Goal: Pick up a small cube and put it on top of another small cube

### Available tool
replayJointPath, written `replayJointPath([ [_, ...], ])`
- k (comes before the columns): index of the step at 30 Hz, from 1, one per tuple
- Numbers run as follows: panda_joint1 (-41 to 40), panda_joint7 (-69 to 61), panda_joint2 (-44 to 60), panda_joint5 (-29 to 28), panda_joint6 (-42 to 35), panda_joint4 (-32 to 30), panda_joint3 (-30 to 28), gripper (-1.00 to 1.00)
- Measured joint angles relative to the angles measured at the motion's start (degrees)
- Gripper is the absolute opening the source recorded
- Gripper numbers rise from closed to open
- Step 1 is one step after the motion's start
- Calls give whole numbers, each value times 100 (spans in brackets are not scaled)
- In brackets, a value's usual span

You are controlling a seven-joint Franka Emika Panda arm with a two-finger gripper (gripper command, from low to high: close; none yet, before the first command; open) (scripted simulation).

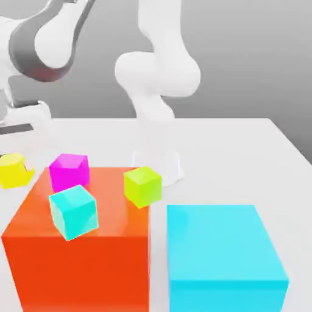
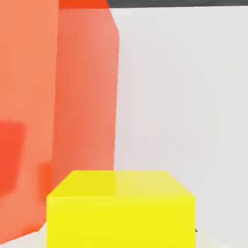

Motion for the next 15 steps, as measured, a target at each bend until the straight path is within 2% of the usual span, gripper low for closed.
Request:
replayJointPath([
  [7, 281, 1071, -1270, -220, -954, -5, 793, -100],
  [11, 281, 1173, -1168, -259, -239, -521, 955, -100],
  [12, 277, 1174, -1096, -257, -38, -646, 965, 100],
  [15, 277, 1174, -1096, -256, -38, -646, 965, 100],
])
